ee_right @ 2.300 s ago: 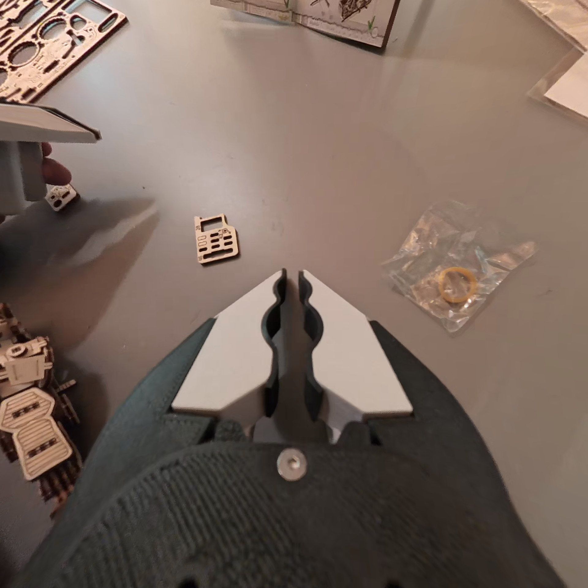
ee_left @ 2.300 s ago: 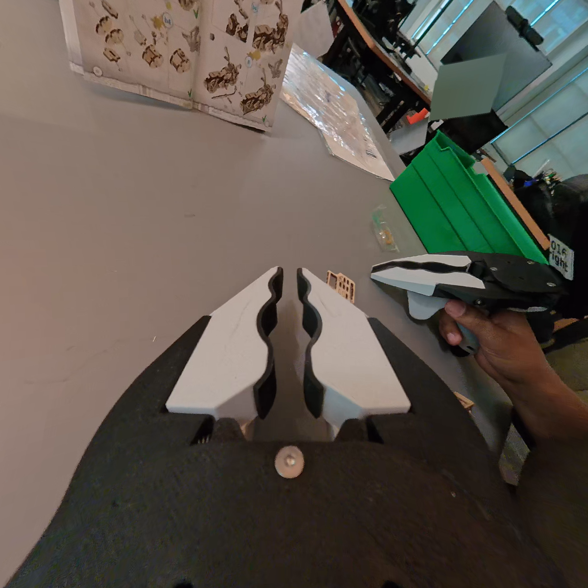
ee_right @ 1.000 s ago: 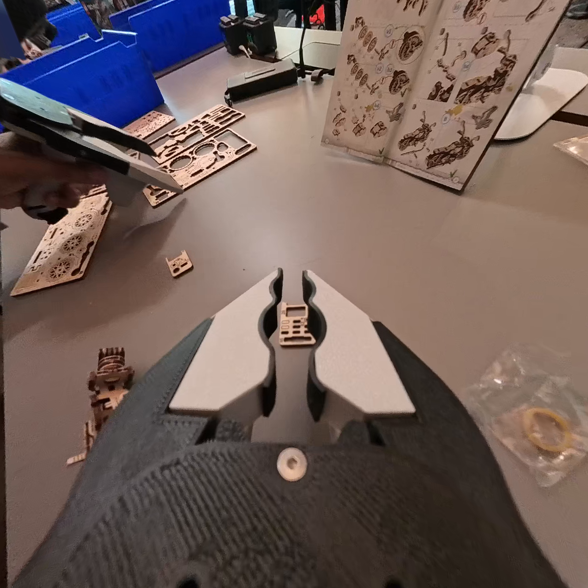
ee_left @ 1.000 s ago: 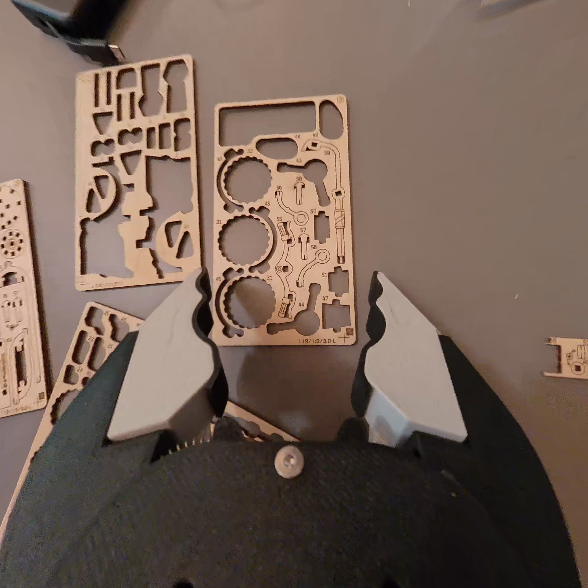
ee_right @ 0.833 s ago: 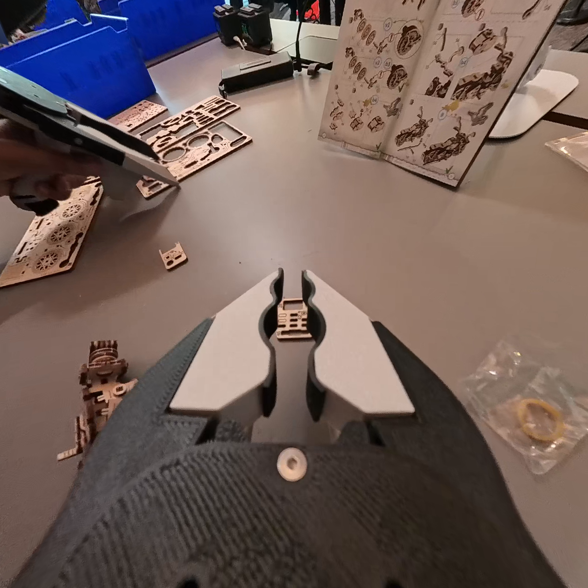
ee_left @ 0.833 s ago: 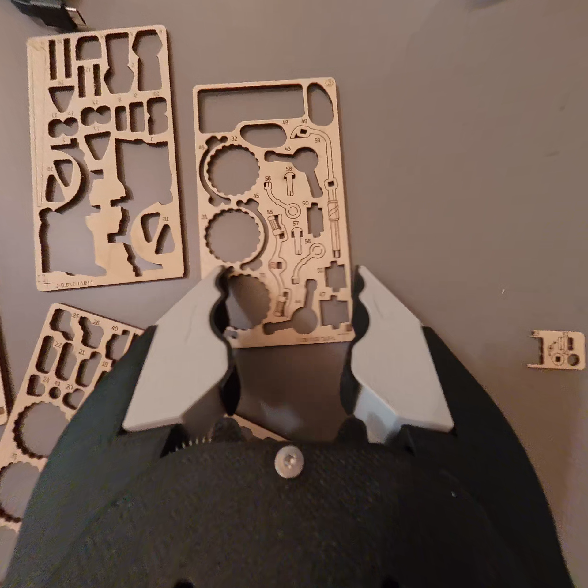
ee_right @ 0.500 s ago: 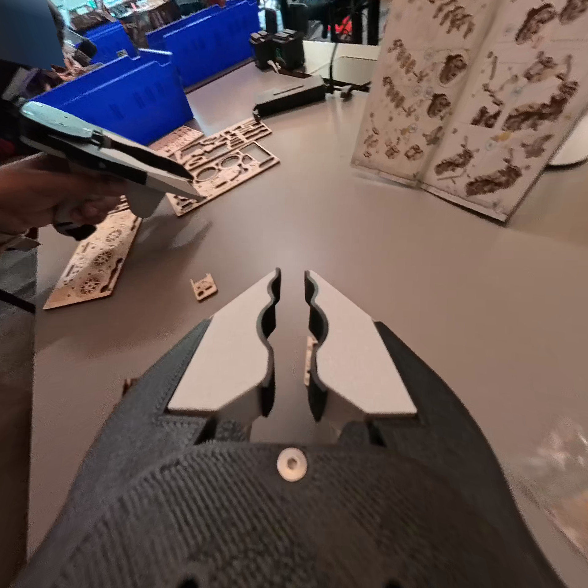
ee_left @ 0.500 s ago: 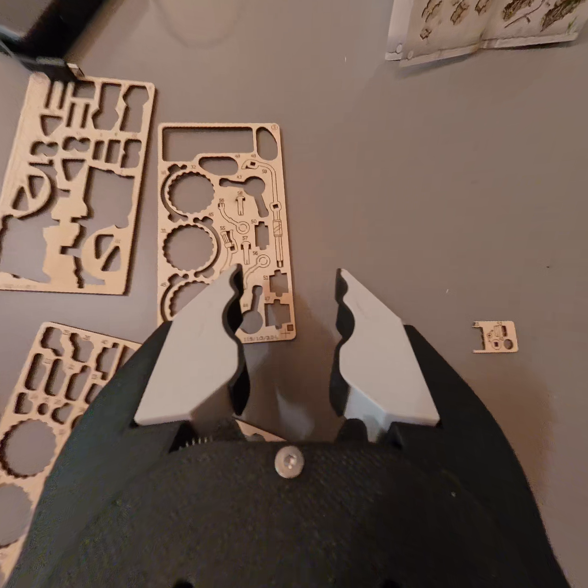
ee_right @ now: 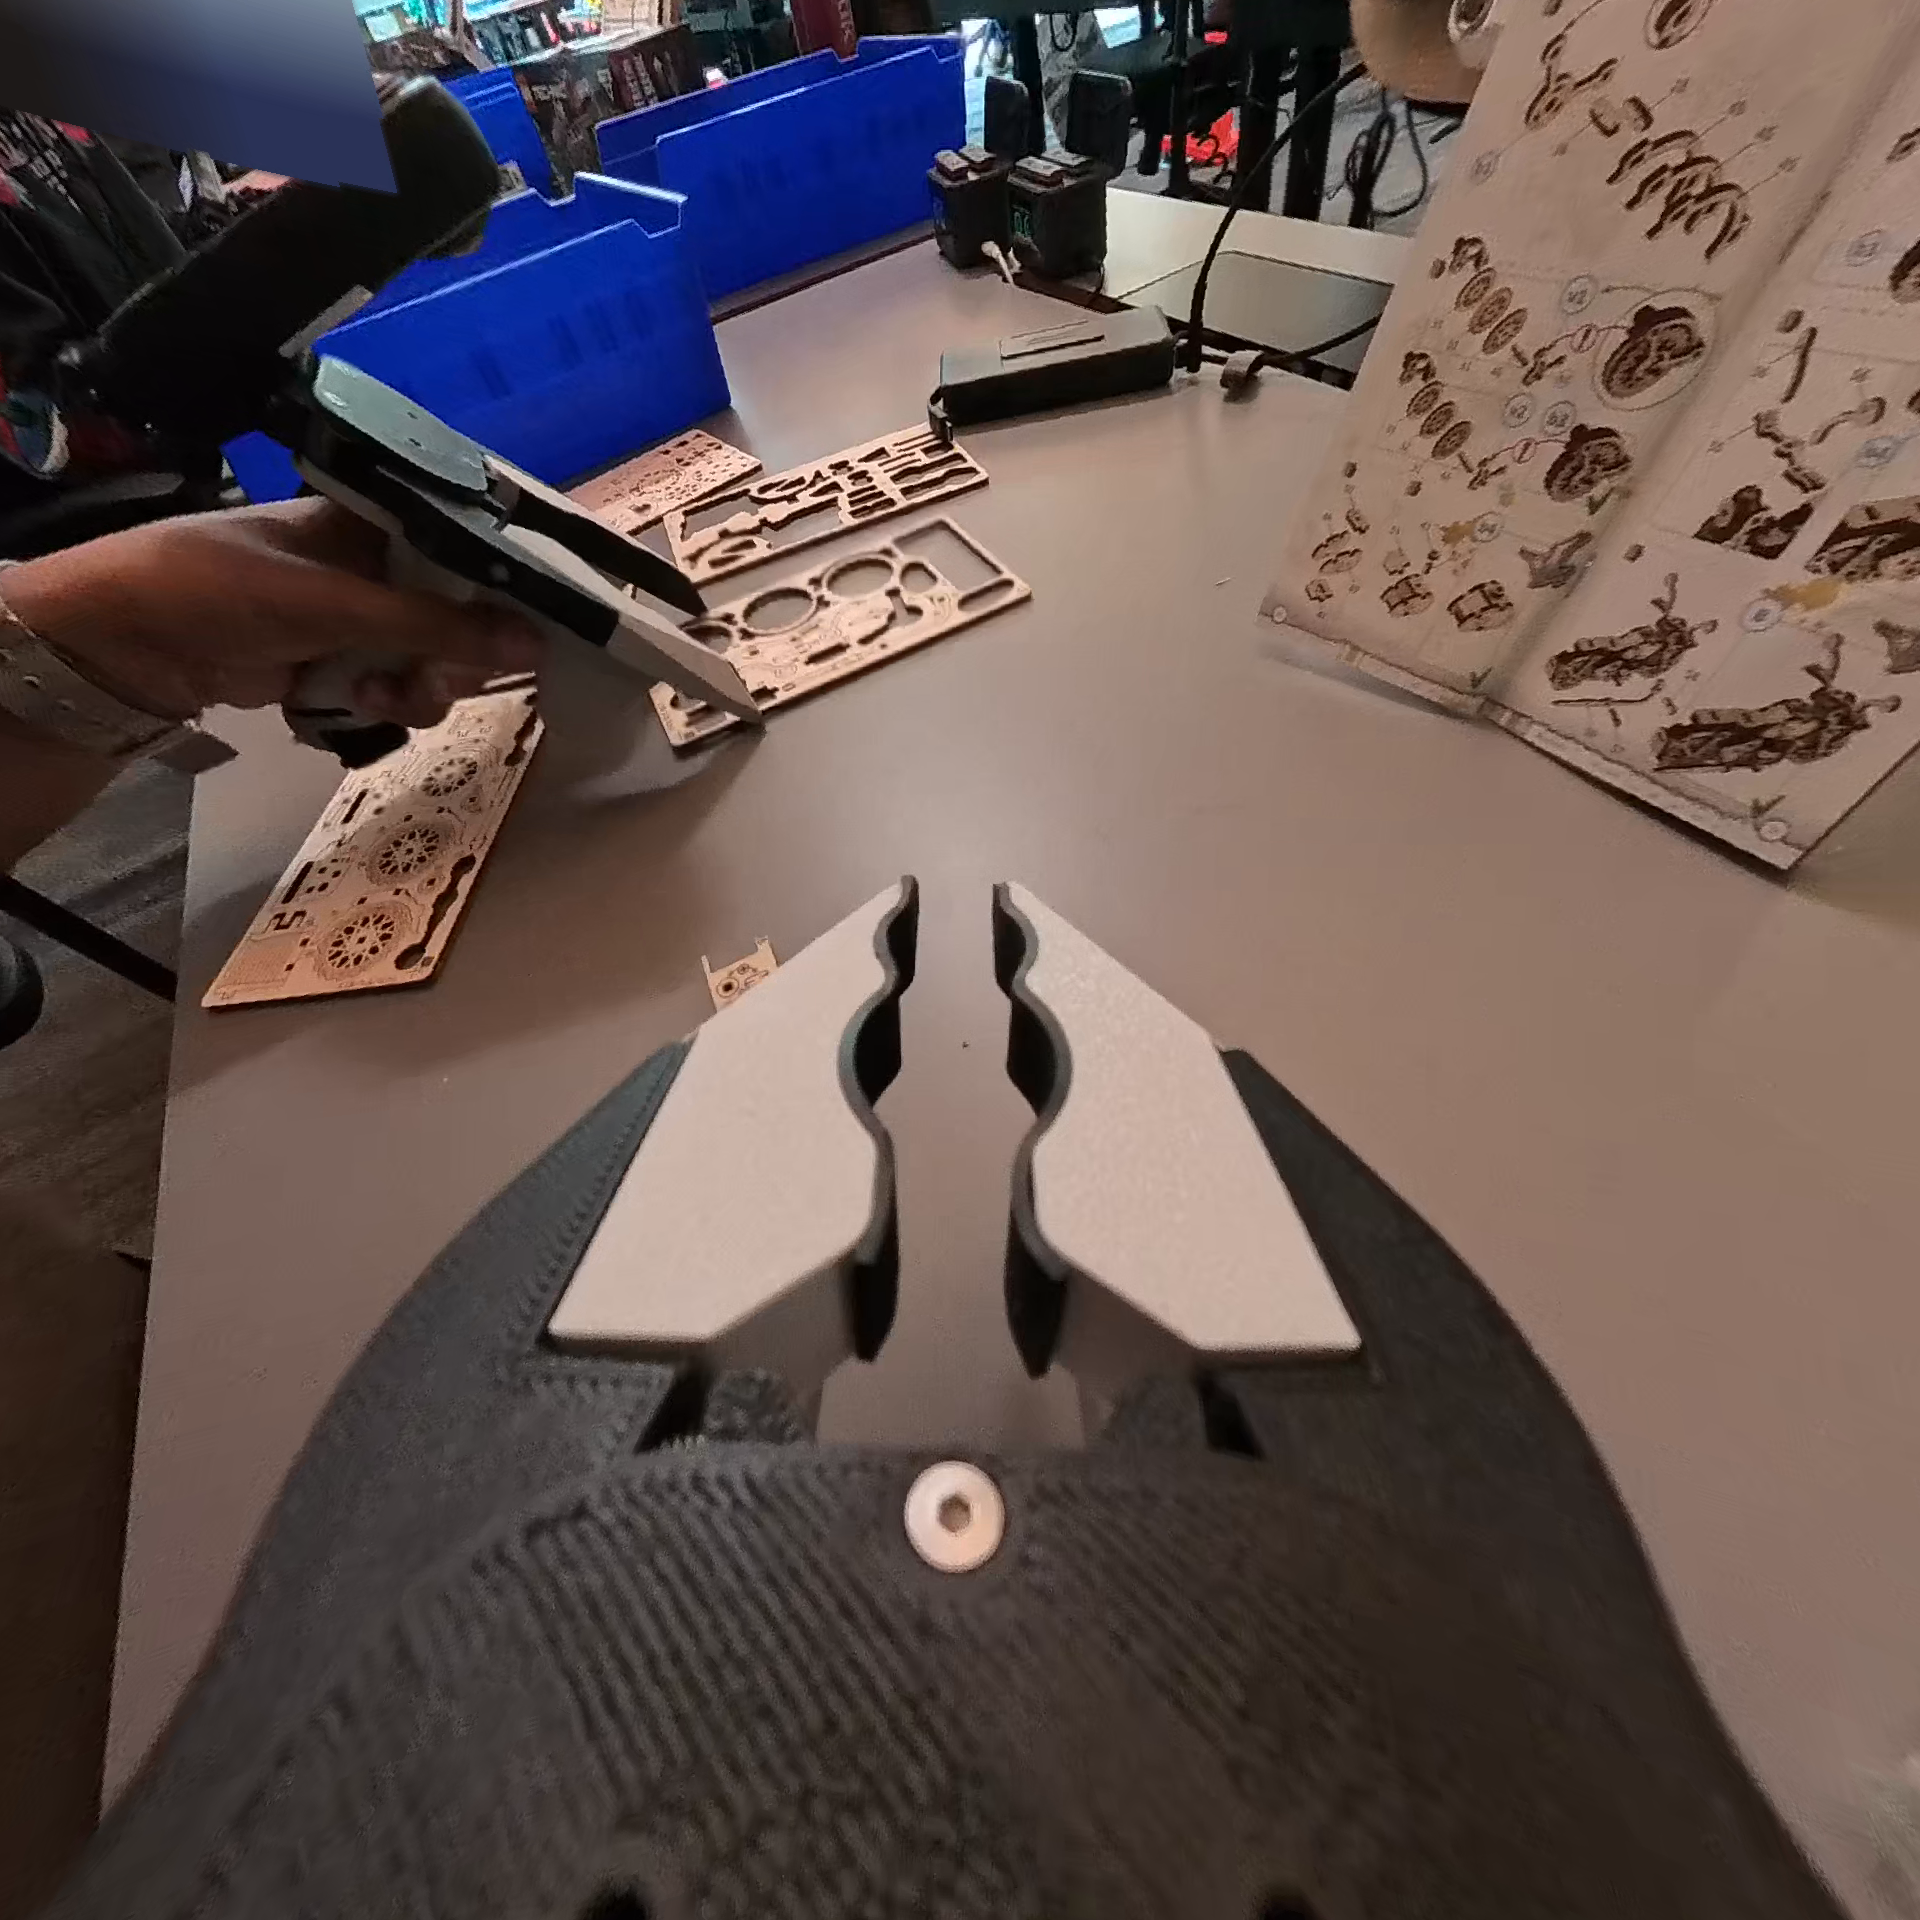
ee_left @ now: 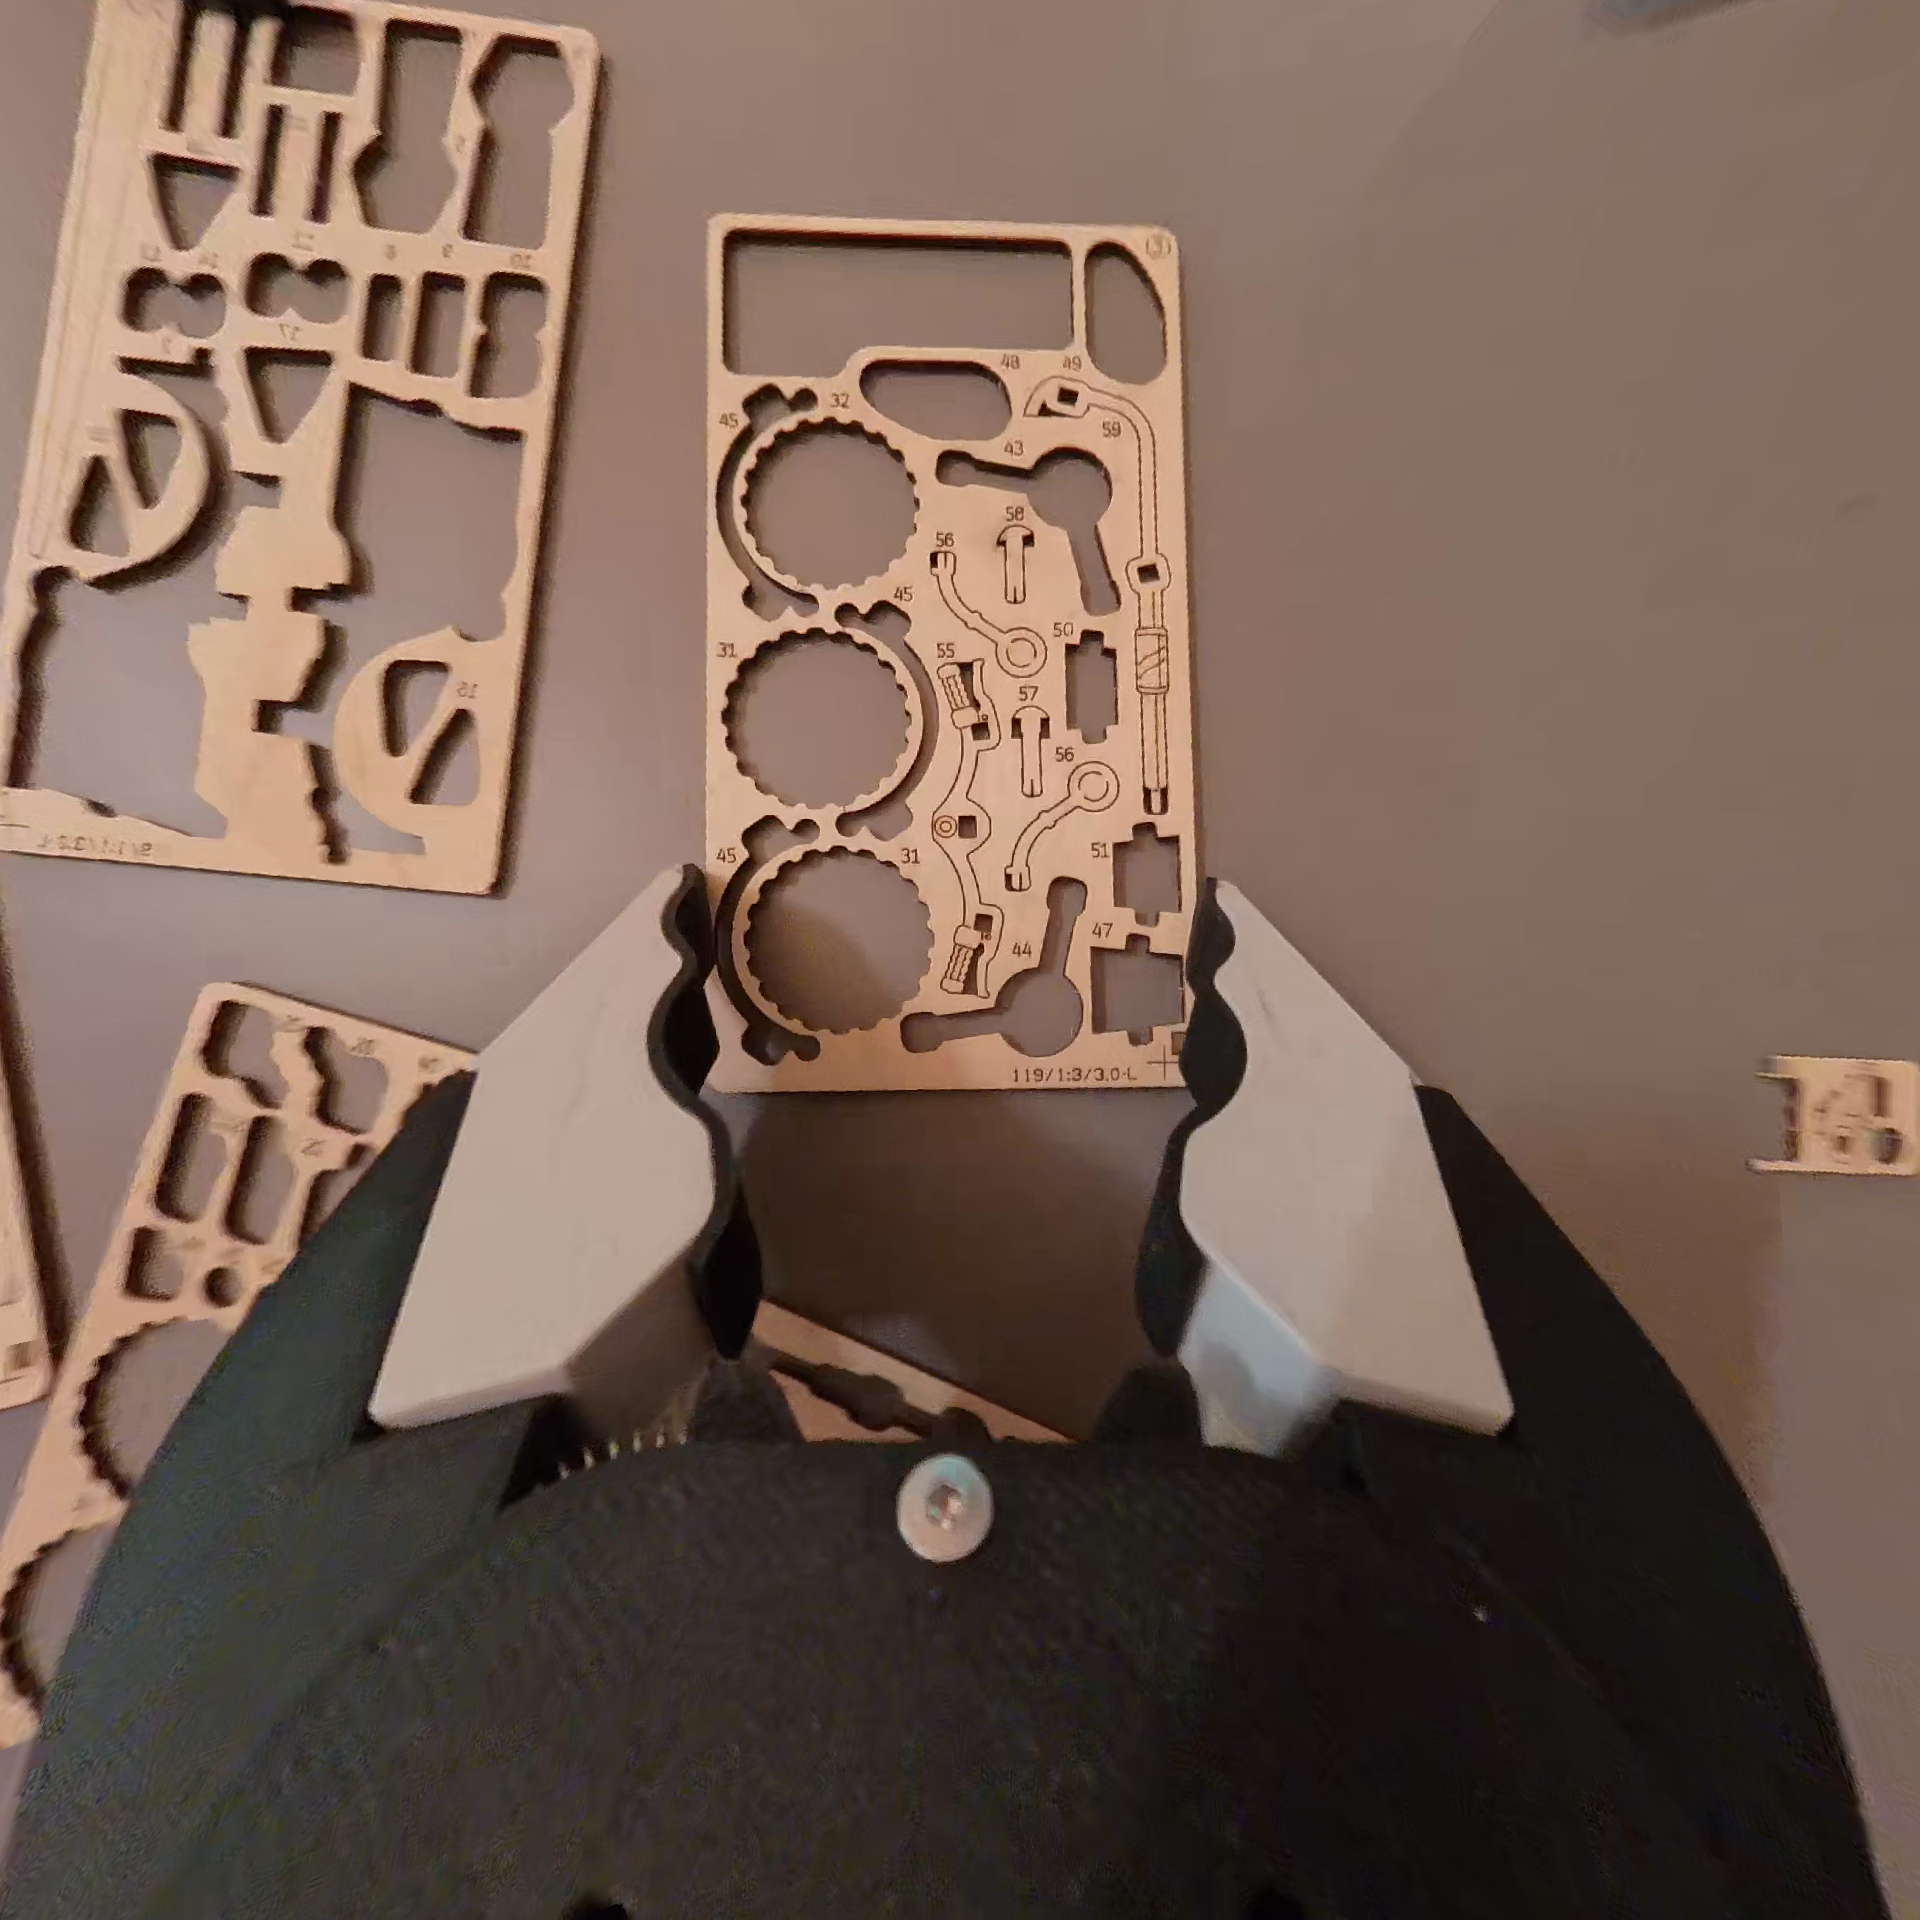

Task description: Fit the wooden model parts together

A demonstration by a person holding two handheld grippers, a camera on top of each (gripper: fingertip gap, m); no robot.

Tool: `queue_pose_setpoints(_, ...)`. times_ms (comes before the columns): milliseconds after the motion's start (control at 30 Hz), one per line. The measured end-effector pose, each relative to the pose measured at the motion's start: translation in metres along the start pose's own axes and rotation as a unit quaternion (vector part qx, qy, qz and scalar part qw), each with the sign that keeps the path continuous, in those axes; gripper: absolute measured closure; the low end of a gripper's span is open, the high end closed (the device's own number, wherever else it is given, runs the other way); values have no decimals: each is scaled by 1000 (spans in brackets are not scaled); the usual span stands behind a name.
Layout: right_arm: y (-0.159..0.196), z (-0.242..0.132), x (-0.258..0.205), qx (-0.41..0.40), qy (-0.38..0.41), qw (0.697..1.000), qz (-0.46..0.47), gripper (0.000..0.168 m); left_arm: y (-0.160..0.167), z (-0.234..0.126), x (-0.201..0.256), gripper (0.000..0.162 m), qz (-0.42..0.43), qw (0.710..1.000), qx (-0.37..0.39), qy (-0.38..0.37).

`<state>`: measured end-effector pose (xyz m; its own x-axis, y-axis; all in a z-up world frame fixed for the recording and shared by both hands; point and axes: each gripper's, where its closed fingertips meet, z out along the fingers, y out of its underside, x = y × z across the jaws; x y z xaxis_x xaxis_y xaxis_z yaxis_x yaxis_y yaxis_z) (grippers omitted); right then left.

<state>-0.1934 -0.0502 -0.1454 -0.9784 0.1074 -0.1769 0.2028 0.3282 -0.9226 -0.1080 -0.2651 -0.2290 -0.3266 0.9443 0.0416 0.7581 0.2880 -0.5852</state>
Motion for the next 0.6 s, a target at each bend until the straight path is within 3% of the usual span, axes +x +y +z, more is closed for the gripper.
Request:
queue_pose_setpoints(167, -5, 6, -3, -20, -21, 1000, 11, 151, -14, -14, 29, 70, -7, 998, 42, 46)
queue_pose_setpoints(333, 7, 40, -22, -94, -83, 991, 47, 143, -22, -32, 58, 71, 18, 996, 70, 60)
queue_pose_setpoints(467, 38, 68, -45, -211, -152, 956, 138, 130, -13, -39, 75, 71, 25, 995, 74, 65)
queue_pose_setpoints(600, 41, 88, -68, -238, -216, 917, 237, 122, -3, -39, 84, 71, 30, 994, 83, 61)
